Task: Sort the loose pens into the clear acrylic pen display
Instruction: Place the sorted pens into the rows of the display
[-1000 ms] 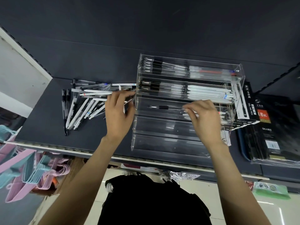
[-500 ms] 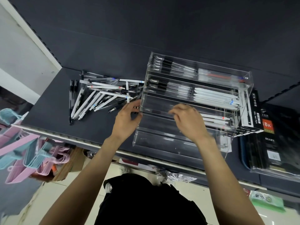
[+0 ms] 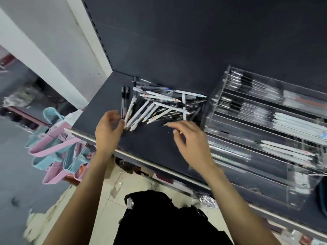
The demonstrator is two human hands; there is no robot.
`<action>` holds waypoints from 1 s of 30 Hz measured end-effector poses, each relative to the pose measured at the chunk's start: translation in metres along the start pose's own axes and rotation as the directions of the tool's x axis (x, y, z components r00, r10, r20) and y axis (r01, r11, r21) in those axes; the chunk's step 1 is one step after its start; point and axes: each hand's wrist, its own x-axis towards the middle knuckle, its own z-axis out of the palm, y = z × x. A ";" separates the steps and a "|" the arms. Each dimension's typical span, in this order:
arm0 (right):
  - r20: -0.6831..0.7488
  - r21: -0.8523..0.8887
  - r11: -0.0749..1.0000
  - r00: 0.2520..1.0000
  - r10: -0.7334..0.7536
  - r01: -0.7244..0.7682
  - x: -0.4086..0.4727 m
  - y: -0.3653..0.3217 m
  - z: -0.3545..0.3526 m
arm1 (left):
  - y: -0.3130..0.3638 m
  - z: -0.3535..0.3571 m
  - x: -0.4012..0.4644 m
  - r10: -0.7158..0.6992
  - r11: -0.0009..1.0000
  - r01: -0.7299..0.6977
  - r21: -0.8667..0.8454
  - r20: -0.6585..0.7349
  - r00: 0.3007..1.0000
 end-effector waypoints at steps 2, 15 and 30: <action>0.077 0.026 0.996 0.993 0.084 -0.086 0.017 -0.003 0.035 | -0.020 -0.005 0.027 -0.093 0.987 0.076 0.145 0.114 0.989; 0.310 -0.422 0.903 0.949 0.062 0.079 0.098 -0.018 0.135 | -0.037 0.022 0.087 -0.084 0.933 -0.043 0.356 0.334 0.939; 0.359 -0.473 0.872 0.931 0.062 0.125 0.093 -0.004 0.134 | -0.046 0.007 0.090 -0.227 0.962 0.271 -0.033 0.453 0.862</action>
